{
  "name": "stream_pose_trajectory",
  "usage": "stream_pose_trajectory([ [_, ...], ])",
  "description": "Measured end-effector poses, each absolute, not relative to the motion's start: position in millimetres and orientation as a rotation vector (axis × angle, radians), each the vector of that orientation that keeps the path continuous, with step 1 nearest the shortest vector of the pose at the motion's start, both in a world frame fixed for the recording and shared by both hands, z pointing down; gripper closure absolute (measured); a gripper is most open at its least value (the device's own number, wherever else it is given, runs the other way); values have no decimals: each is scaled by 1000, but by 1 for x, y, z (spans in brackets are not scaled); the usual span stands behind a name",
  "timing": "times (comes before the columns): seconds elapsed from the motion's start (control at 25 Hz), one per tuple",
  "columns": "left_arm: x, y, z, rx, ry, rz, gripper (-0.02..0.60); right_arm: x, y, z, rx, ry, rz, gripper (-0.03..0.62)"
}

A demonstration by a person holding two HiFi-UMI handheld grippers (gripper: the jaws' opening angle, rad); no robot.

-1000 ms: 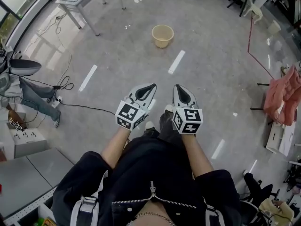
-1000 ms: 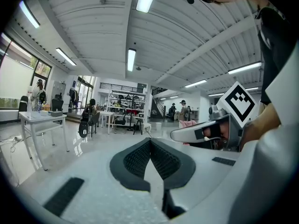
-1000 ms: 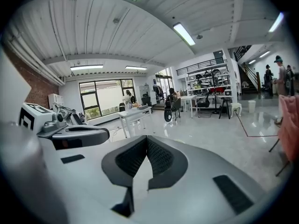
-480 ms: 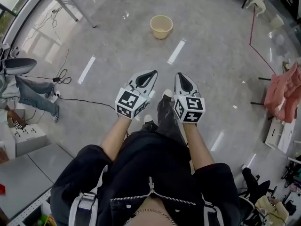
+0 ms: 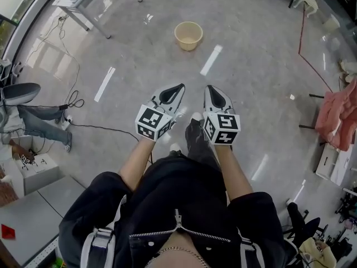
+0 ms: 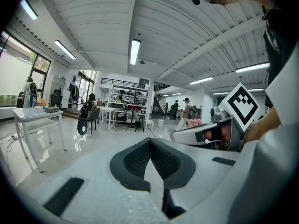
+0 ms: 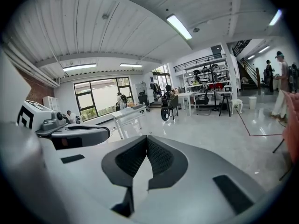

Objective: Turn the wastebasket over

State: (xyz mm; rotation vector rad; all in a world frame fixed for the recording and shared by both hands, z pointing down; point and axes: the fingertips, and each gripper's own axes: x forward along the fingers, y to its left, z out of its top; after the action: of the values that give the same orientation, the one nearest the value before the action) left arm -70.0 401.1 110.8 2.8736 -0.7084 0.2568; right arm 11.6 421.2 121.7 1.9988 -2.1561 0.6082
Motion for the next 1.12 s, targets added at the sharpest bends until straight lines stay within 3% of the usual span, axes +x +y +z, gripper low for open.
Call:
stream_pose_trajectory([
  [0.56,20,293,102,2835,-788,332,577,109,316,123,1962,-2187,650,583],
  [1.12,17,237,94,2829,-855,317,577,106,269,126,1898,-2215,654,583],
])
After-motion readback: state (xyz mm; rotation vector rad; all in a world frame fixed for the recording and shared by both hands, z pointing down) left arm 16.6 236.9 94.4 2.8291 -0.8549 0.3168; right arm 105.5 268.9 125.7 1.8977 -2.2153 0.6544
